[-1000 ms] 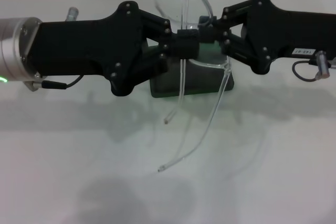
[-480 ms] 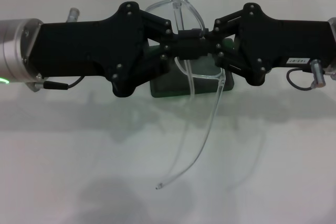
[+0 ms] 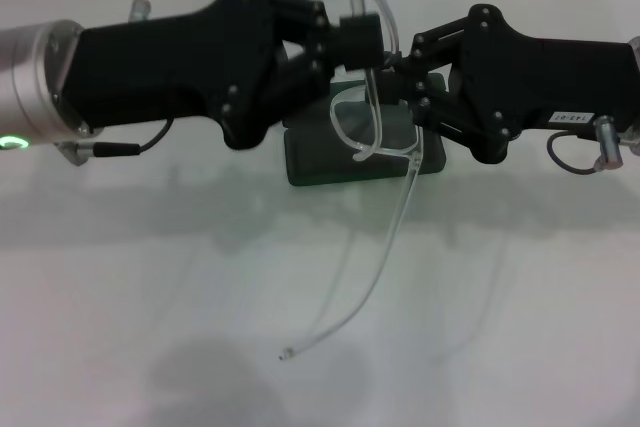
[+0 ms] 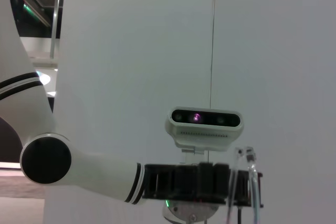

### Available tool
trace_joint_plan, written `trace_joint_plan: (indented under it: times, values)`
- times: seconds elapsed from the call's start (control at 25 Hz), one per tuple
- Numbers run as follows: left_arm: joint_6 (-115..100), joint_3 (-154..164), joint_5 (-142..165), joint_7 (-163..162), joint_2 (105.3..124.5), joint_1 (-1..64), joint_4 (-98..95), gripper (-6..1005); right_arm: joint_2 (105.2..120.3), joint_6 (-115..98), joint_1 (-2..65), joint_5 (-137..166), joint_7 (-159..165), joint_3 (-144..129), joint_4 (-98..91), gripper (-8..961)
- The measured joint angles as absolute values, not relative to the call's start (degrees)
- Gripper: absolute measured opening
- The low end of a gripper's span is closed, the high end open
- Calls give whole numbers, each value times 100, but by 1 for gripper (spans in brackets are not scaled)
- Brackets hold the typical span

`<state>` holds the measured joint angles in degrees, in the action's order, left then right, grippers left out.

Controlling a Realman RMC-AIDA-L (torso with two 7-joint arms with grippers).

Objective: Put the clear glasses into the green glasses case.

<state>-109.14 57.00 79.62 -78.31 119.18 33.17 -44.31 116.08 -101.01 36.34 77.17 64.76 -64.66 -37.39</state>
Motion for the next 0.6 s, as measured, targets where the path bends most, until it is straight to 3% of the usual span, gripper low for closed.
trace_joint_plan:
  times: [0.6]
  values:
    - [-10891, 5716, 7882, -7835, 11918, 3307, -4357, 55, 11601, -10149, 3598, 7632, 6391, -6469, -3682, 72]
